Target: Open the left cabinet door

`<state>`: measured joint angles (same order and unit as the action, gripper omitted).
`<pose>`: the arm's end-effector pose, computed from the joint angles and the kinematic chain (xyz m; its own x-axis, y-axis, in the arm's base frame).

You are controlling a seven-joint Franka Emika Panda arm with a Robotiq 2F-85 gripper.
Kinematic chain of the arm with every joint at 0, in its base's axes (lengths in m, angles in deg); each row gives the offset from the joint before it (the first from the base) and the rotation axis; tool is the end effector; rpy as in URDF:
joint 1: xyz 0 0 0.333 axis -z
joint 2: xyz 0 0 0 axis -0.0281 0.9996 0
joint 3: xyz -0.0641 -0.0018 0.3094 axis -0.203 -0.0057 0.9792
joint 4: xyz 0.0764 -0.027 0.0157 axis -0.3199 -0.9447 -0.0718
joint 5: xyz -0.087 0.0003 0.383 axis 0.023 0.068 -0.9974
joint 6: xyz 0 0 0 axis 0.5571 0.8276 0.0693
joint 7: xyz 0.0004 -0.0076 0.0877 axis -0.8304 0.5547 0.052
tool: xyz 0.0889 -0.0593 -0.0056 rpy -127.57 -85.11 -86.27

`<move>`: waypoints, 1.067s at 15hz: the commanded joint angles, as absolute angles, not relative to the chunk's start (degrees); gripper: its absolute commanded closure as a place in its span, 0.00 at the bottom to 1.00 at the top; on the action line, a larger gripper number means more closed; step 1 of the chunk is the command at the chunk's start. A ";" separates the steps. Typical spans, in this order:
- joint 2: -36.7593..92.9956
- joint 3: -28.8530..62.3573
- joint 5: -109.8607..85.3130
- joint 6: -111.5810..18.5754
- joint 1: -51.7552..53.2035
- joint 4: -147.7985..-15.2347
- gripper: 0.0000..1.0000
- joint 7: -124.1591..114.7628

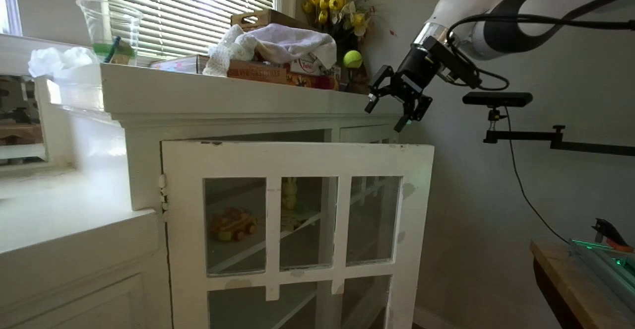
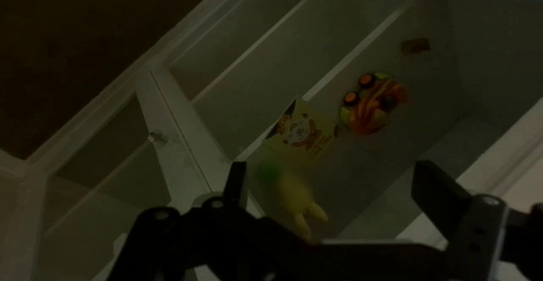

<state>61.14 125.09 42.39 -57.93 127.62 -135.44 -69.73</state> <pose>0.4245 -0.1457 0.3802 0.5818 -0.7848 0.2137 -0.6520 -0.6070 -0.4544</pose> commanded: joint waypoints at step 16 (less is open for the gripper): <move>31.63 112.14 -17.67 -49.35 110.35 -127.27 0.00 -31.89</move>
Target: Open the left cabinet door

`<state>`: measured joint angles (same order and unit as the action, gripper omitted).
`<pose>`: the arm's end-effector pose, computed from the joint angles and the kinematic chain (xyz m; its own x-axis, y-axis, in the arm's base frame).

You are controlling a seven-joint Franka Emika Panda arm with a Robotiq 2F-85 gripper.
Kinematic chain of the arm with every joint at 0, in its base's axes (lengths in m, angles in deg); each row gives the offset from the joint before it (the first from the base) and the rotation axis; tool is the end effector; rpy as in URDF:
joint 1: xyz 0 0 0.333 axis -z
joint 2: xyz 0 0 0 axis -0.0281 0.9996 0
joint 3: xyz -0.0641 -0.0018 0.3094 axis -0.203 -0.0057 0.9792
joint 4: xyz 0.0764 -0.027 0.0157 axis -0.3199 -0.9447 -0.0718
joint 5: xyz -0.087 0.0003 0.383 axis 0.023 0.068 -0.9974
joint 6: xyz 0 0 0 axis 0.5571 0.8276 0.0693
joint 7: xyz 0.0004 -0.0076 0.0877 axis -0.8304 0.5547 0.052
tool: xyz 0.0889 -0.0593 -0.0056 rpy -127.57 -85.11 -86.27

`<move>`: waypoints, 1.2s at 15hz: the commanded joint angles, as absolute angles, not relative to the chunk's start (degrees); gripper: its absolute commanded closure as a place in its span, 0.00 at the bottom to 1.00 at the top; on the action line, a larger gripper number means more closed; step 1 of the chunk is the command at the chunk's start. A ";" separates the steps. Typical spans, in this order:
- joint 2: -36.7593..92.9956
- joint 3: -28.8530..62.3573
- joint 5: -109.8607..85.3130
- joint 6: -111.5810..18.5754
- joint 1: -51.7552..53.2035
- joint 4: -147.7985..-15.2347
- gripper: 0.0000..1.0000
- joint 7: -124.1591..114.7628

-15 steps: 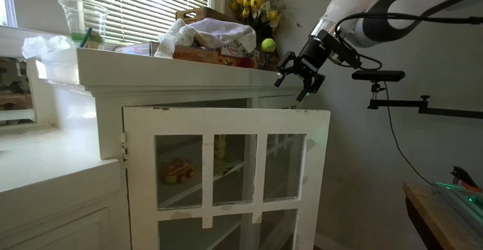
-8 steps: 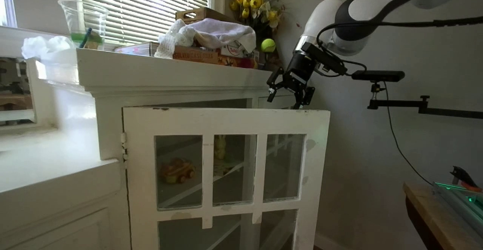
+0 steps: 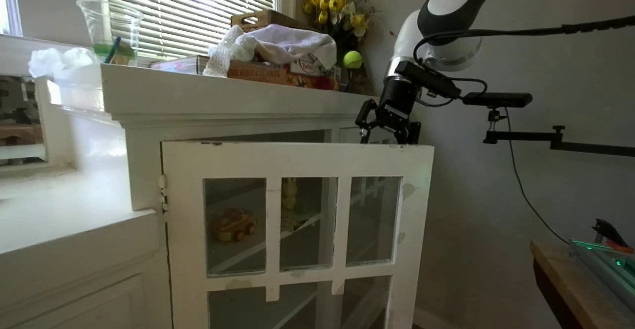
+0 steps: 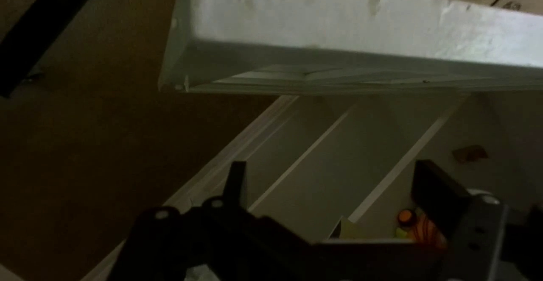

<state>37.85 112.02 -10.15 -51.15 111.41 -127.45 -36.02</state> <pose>0.4663 -0.1470 0.3178 0.6458 -0.7407 -0.1853 -0.7491 -0.5675 -0.3418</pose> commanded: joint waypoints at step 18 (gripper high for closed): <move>31.19 121.33 -18.70 -51.20 115.19 -132.90 0.00 -41.18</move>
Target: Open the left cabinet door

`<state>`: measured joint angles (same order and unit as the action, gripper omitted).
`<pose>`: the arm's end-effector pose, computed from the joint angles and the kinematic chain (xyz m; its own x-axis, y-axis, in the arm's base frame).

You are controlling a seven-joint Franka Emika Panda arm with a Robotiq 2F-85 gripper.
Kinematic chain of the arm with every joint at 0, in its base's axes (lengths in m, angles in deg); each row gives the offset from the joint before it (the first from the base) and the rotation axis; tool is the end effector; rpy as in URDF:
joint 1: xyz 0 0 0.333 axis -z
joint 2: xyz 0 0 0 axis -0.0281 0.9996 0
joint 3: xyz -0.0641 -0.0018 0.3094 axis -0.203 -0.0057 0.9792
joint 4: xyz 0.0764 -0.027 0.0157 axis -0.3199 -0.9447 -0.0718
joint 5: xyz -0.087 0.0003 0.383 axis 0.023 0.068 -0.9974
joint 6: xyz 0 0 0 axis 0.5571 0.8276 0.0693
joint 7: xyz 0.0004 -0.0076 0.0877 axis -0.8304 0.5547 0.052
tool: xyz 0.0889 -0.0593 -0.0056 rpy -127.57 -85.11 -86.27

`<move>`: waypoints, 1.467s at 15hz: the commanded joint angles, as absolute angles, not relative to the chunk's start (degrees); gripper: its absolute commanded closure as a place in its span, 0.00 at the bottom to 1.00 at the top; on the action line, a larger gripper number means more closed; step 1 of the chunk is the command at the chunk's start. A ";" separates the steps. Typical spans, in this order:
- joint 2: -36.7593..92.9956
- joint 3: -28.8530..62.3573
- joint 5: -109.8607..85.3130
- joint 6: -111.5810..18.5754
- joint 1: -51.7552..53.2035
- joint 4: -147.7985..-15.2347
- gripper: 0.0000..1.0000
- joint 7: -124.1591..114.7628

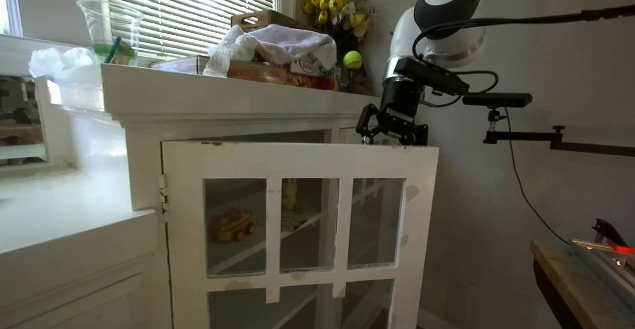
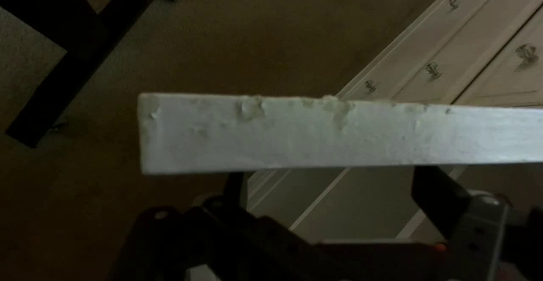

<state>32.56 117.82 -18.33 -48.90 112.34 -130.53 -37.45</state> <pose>0.4570 -0.0971 0.3099 0.6172 -0.7392 -0.2696 -0.7847 -0.5530 -0.2800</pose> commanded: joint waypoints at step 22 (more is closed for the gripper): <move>38.08 143.25 -18.53 -62.96 122.22 -147.33 0.00 -71.42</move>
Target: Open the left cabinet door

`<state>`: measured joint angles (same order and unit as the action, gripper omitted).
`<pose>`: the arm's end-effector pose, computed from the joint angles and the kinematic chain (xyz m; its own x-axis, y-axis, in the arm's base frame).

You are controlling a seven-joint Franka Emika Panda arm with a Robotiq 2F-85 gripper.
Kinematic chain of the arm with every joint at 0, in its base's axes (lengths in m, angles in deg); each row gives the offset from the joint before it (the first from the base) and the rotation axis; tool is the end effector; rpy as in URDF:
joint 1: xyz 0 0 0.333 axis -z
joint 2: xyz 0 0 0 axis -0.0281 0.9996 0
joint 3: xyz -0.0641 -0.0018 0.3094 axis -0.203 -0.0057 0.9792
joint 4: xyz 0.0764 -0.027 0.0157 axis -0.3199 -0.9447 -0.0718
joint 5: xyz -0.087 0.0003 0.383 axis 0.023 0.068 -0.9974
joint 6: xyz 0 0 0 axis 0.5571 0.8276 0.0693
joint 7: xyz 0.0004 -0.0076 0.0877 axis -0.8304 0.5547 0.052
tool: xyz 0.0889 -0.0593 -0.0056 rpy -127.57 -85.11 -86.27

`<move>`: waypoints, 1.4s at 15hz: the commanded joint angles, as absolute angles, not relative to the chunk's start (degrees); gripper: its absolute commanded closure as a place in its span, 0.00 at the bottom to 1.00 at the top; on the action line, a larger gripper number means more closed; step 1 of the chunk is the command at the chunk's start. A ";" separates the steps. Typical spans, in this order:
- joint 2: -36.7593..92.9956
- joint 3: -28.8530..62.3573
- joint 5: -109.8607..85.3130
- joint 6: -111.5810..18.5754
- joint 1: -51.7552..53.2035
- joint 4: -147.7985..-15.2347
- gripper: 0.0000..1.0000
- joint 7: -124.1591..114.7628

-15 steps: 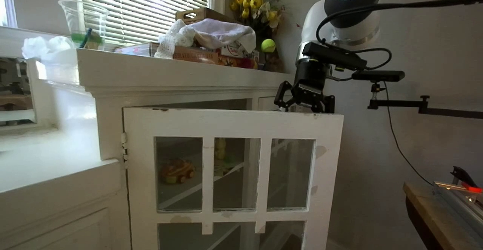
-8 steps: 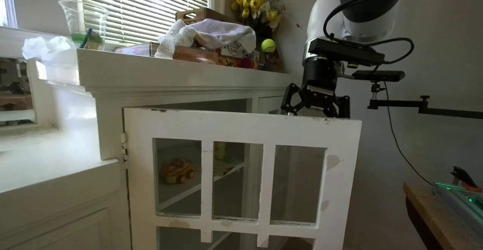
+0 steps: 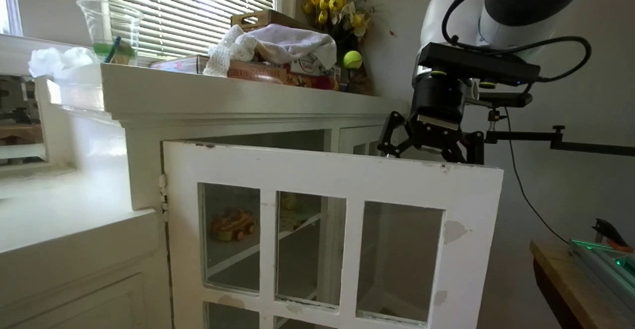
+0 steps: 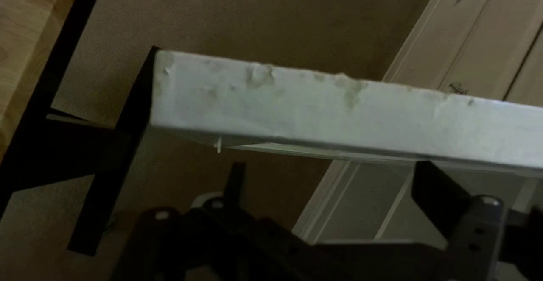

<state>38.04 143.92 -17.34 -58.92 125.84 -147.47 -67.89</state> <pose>0.3869 0.0246 0.3022 0.3782 -0.8594 -0.3441 -0.9243 -0.3295 -0.1928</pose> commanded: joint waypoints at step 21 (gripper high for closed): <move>24.81 140.64 -32.73 -86.25 94.54 -147.64 0.00 -84.06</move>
